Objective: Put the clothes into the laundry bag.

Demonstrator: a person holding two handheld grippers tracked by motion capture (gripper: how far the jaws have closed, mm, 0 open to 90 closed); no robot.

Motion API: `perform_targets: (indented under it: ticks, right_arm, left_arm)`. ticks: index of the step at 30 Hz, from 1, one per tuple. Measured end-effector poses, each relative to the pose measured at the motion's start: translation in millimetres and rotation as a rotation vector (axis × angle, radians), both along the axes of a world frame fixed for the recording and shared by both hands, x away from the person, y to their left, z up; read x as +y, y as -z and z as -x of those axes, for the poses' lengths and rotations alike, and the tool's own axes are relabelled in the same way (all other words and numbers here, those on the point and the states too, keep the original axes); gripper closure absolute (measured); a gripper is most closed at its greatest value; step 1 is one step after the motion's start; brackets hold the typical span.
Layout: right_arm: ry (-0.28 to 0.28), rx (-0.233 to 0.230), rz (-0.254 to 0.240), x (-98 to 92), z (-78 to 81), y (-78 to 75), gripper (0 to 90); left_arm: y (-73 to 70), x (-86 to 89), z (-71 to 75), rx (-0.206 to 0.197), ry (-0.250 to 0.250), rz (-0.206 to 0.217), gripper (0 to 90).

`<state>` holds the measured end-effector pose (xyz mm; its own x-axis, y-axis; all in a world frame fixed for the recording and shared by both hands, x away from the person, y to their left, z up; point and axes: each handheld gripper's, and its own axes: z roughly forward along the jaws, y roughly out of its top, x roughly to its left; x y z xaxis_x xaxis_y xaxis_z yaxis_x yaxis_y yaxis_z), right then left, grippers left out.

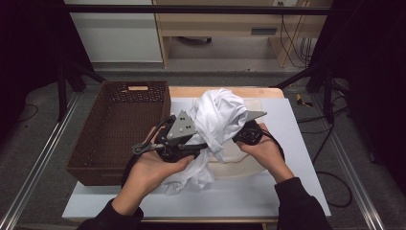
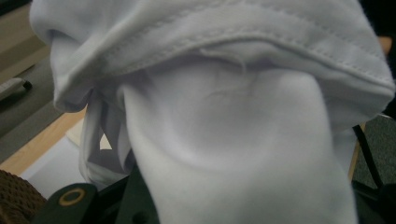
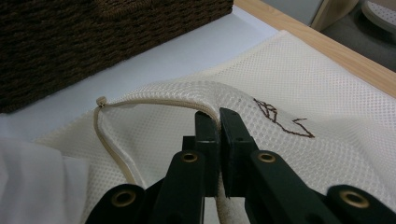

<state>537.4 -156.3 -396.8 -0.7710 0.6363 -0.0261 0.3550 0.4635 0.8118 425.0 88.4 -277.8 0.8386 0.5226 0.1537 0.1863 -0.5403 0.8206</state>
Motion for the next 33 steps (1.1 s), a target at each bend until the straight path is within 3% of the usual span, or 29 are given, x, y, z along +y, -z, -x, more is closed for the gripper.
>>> perform_targets:
  ticks: [13, 19, 33]
  right_arm:
    - [0.016, 0.021, -0.042, -4.5, -5.7, -1.8, 87.3]
    - [0.031, 0.022, -0.037, -4.5, -6.1, -1.8, 87.5]
    - [0.031, -0.042, 0.020, 4.2, 0.3, -3.5, 87.5]
  left_arm:
    - [53.5, -3.2, -3.7, 0.065, 0.014, -0.081, 63.0]
    - [73.8, -3.7, -0.2, 0.082, 0.030, -0.131, 62.9]
    - [116.1, -12.5, -1.1, 0.125, 0.031, -0.216, 62.6]
